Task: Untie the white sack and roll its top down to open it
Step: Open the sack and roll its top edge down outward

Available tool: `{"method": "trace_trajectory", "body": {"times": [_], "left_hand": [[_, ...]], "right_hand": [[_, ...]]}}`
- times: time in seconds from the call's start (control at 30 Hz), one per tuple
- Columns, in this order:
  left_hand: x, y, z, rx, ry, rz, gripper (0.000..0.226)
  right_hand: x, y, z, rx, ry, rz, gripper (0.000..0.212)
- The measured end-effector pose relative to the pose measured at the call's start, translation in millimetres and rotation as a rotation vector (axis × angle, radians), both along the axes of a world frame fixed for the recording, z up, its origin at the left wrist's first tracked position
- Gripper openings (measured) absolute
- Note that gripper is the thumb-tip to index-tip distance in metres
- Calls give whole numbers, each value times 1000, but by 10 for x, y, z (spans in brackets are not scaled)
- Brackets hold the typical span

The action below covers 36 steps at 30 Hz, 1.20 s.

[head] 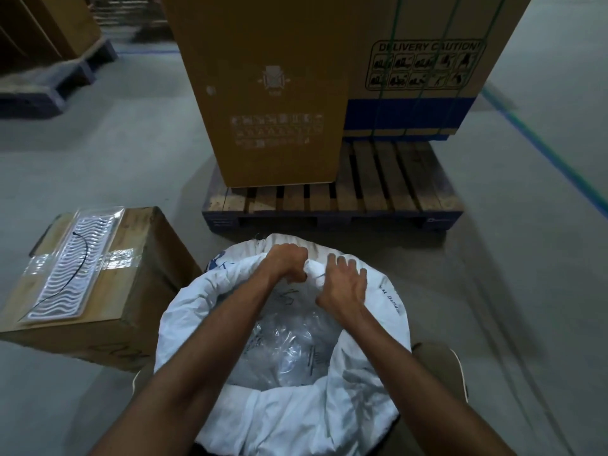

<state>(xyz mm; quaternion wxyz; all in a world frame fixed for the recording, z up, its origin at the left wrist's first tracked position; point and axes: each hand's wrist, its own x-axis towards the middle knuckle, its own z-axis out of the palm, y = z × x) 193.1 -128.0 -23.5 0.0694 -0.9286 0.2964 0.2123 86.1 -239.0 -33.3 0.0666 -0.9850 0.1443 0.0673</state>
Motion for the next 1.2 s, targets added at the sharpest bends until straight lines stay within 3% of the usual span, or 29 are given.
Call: {"method": "trace_trajectory", "body": {"times": [0.1, 0.23, 0.3, 0.4, 0.47, 0.53, 0.6, 0.7, 0.8, 0.87, 0.97, 1.03, 1.1, 1.13, 1.2], "left_hand": [[84, -32, 56, -29, 90, 8, 36], [-119, 15, -134, -347, -158, -235, 63], [-212, 48, -224, -329, -262, -370, 70], [-217, -38, -213, -205, -252, -267, 40], [-199, -129, -153, -119, -198, -150, 24], [-166, -207, -94, -66, -72, -50, 30], [-75, -280, -75, -4, 65, -39, 36], [-19, -338, -49, -50, 116, -98, 47], [-121, -220, -157, -330, 146, -177, 67], [-175, -100, -255, -438, 102, -295, 56], [-193, -54, -329, -477, -26, -378, 28], [-209, -116, -270, -424, -46, -356, 11], [-205, -175, -189, -388, -33, -273, 6], [-191, -196, -164, -377, -31, -227, 9], [-162, -234, -118, -346, -26, -169, 10]], "right_hand": [[-62, -70, 38, 84, 47, -68, 56], [113, -247, 166, 539, 270, -148, 34], [232, -305, 221, 680, 381, -91, 37], [214, -311, 267, 793, 413, -96, 35], [98, -276, 226, 609, 297, -67, 50], [-60, -183, 162, 213, 196, -20, 75], [-214, -112, 116, 67, 110, -80, 77], [-295, -158, 18, 200, 90, -191, 53], [-183, -360, 79, 538, 226, -281, 56], [-100, -482, 202, 721, 326, -229, 50], [-43, -572, 194, 824, 347, -197, 42], [-94, -527, 120, 722, 241, -108, 47], [-268, -421, 77, 385, 119, -47, 70], [-371, -401, 51, 239, 41, -105, 79], [-531, -423, -25, 259, -40, -302, 78]]}}
